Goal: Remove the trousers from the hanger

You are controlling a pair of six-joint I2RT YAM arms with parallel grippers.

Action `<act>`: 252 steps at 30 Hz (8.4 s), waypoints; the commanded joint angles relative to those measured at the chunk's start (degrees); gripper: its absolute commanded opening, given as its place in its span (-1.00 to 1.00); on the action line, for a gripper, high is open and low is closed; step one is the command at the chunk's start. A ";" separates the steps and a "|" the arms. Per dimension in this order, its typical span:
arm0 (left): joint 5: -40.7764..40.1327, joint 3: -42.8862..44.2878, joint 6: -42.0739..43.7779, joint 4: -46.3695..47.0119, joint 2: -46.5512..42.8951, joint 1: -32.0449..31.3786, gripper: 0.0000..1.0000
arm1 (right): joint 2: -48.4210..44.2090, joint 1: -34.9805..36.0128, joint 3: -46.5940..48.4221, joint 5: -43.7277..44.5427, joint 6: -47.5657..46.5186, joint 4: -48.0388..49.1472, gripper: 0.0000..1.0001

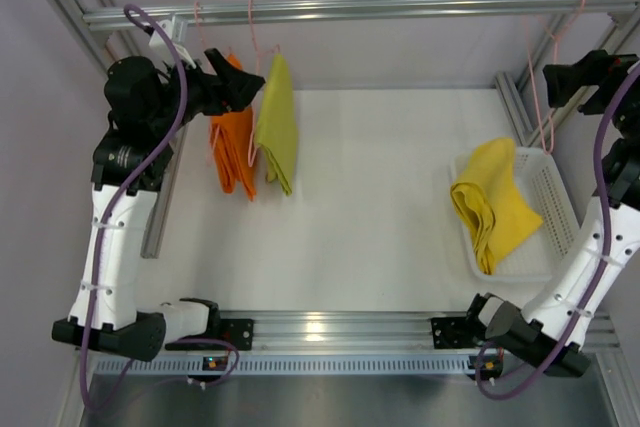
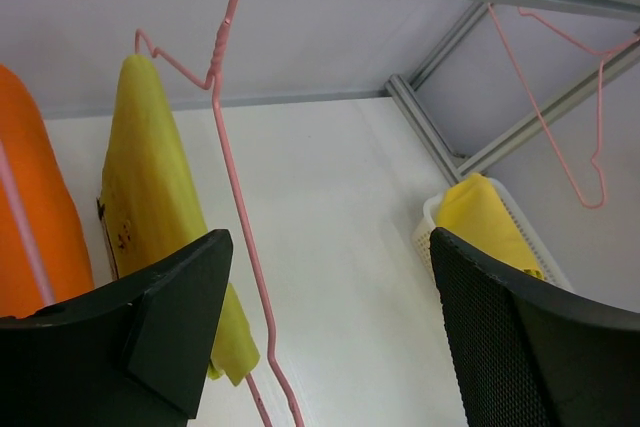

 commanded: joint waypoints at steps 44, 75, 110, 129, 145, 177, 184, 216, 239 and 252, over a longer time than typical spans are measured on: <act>17.56 -16.76 -28.58 39.28 8.12 0.04 -0.82 | -6.58 -0.85 -7.16 -9.94 6.30 2.85 0.99; 16.60 -10.34 -34.92 48.07 6.54 -4.34 -1.00 | -9.92 0.90 -12.69 -15.91 12.89 11.46 0.99; 4.03 -1.38 -43.98 37.79 12.78 -18.85 -1.00 | -3.60 82.38 -40.12 41.64 -11.45 40.55 0.99; 4.65 0.73 -45.91 38.76 12.96 -20.43 -1.00 | 5.64 79.14 -39.94 49.45 -14.53 51.02 0.78; 5.09 0.20 -45.04 38.67 12.78 -20.52 -1.00 | 0.10 71.22 -41.52 42.27 -13.56 47.60 0.45; 4.47 2.66 -47.76 39.90 15.59 -23.42 -1.00 | 9.15 69.90 -36.25 42.26 -10.05 50.75 0.76; 4.30 4.33 -47.23 39.55 16.64 -23.95 -1.00 | 9.59 70.16 -36.08 39.80 -8.38 51.28 0.80; 4.12 3.98 -46.18 39.46 17.79 -24.83 -1.00 | 8.63 72.80 -31.15 37.08 -2.23 47.16 0.99; 4.65 4.60 -46.27 39.64 17.17 -25.09 -1.00 | 4.85 69.46 -37.57 50.17 -11.98 46.10 0.81; 4.65 4.68 -46.00 39.99 17.79 -25.18 -1.00 | 2.74 66.47 -38.80 47.10 -13.39 42.85 0.78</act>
